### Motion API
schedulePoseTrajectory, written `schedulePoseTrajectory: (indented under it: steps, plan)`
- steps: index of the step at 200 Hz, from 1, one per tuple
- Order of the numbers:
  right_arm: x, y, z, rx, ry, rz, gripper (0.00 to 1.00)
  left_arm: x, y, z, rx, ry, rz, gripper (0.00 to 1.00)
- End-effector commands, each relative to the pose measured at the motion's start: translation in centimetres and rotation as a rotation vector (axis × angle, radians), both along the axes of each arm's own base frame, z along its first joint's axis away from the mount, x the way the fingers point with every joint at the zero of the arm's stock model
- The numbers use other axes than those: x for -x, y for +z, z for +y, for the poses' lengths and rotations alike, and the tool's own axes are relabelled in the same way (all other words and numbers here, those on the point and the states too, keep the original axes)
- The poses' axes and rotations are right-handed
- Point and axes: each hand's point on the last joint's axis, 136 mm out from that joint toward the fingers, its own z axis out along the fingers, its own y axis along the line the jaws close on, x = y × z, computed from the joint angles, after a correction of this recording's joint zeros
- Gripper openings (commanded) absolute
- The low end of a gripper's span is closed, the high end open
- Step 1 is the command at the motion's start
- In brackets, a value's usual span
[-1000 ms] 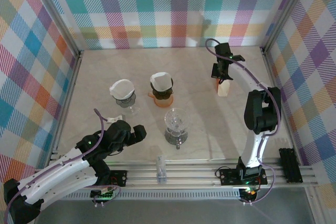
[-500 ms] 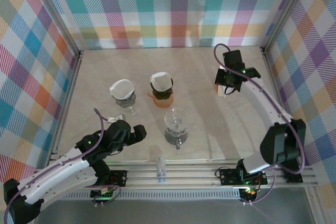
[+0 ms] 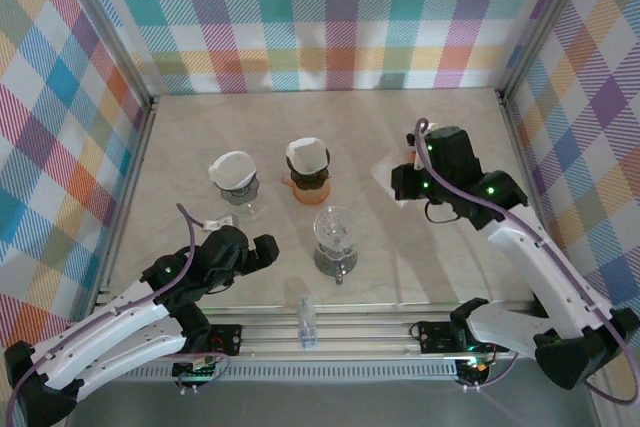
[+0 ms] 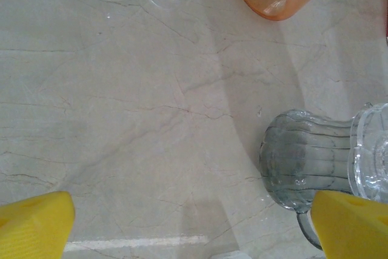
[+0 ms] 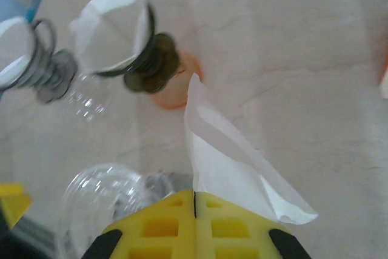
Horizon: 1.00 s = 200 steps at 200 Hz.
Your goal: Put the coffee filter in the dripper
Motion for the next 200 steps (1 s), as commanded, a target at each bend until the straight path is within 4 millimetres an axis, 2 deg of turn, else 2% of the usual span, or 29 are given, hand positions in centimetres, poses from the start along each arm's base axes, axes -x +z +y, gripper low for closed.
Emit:
schedulePoseTrajectory:
  steps: [1, 21, 47, 88, 129, 167, 200]
  plan:
    - [3.3, 0.7, 1.0, 0.001, 0.112, 0.052, 0.0, -0.4, 1.3, 0.4, -0.011, 0.007, -0.028, 1.0]
    - [5.1, 1.2, 1.8, 0.011, 0.171, 0.081, 0.0, -0.5, 1.8, -0.3, 0.004, -0.022, -0.04, 1.0]
    - [6.3, 1.9, 2.1, 0.059, 0.204, 0.103, 0.0, -0.9, 2.7, -1.6, 0.03, -0.073, -0.055, 1.0]
    - [7.3, 2.4, 2.5, 0.159, 0.25, 0.172, 0.0, -1.3, 3.2, -3.0, 0.005, -0.131, -0.039, 1.0]
    - [8.2, 1.5, 3.6, 0.27, 0.315, 0.265, 0.0, -1.4, 3.2, -4.1, 0.01, -0.175, -0.026, 1.0]
    - [8.1, 0.4, 6.0, 0.372, 0.397, 0.29, 0.0, -1.4, 3.2, -4.2, 0.016, -0.182, -0.025, 1.0]
    - [7.6, 0.0, 8.5, 0.378, 0.452, 0.288, 0.0, -1.2, 3.2, -4.3, 0.024, -0.189, -0.025, 1.0]
